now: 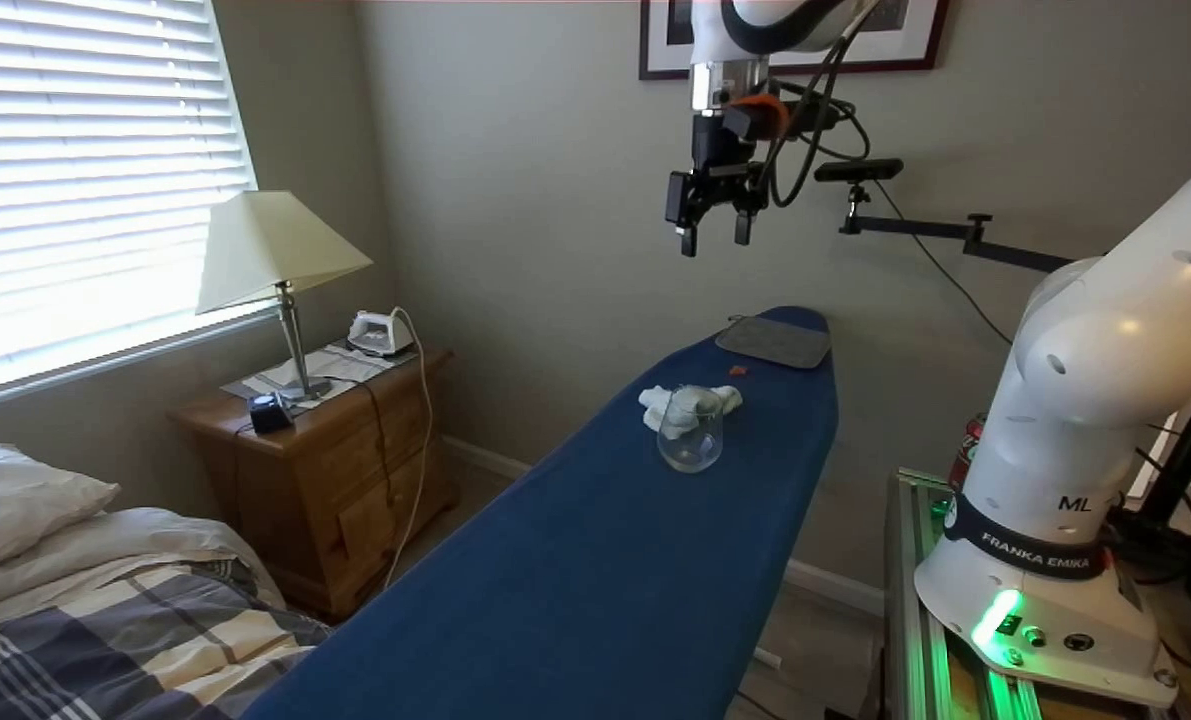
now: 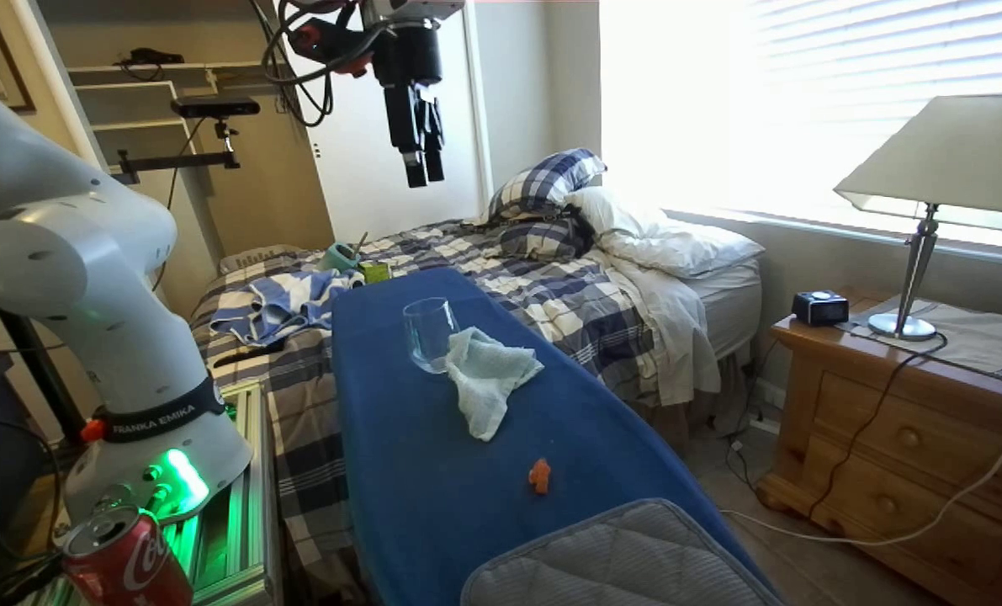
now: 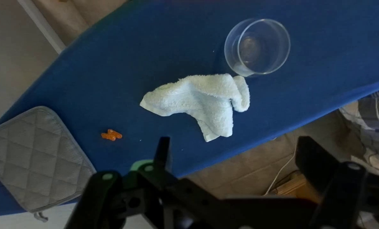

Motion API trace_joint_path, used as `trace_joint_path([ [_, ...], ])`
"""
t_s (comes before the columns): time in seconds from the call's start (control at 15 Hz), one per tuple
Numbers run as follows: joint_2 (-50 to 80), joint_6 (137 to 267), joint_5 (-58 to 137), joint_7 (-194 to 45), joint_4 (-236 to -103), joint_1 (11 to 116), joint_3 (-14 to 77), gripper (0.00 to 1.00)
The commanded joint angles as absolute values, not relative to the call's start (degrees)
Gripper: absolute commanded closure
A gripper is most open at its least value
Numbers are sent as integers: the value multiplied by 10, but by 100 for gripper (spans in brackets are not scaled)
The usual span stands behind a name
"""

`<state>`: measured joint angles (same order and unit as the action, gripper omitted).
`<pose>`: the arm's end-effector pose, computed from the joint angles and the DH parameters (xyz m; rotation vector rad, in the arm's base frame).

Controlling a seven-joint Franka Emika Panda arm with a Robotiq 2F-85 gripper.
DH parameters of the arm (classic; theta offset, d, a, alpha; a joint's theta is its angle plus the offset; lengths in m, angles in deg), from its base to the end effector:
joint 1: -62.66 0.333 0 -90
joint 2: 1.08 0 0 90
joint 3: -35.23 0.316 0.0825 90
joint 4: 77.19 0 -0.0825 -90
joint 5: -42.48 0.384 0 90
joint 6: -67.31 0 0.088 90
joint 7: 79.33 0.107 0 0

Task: Shift the towel from the glass to the ironing board

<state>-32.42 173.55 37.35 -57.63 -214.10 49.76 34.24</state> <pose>0.3744 -0.1005 0.5164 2.9311 -0.8973 0.0261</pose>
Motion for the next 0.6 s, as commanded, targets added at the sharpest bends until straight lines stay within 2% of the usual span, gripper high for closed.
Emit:
trace_joint_path([
  [0.0, -329, 1699, 361, -612, -2123, 514, 343, 0],
  [0.53, -328, 1715, 365, -611, -2131, 518, 342, 0],
])
